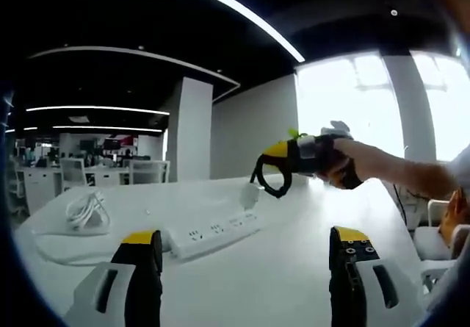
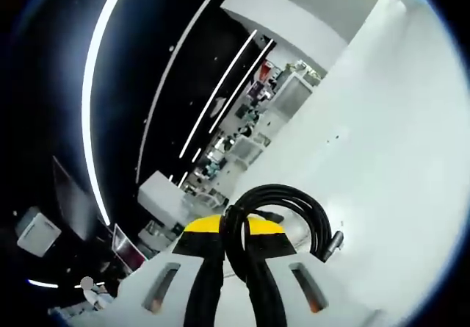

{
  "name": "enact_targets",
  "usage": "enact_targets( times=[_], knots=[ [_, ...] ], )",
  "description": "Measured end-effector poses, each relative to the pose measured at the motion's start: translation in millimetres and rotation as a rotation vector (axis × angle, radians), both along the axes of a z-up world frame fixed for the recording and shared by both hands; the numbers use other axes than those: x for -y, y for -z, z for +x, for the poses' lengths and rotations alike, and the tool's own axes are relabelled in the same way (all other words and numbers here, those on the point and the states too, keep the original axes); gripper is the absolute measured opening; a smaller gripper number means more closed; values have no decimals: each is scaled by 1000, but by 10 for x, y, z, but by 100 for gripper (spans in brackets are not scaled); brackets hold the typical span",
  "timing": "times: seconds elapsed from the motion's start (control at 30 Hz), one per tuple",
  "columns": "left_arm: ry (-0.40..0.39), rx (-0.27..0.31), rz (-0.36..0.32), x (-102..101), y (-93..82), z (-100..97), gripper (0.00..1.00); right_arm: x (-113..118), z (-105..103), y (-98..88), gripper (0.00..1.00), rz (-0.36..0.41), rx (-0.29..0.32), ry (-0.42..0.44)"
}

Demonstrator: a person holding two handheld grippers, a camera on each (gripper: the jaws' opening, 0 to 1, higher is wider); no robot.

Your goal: Straighten the power strip on the desk, plug the charger into it

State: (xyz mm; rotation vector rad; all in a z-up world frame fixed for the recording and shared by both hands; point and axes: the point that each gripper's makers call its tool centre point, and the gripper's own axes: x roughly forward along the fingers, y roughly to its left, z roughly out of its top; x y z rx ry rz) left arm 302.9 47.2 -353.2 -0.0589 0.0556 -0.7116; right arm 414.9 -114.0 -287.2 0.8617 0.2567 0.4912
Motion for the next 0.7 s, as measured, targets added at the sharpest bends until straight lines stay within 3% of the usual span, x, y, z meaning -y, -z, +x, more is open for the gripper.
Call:
enact_targets(
  times=[0.3,0.57,0.7],
  knots=[
    [-5,8,20,-27,-17,41,97,-24,-25,5,8,-16,1,0],
    [-22,51,136,71,-41,322,97,1,-1,-86,8,-16,11,13],
    [-20,69,133,141,-105,446,98,-8,-20,-85,8,-16,15,9]
  ],
)
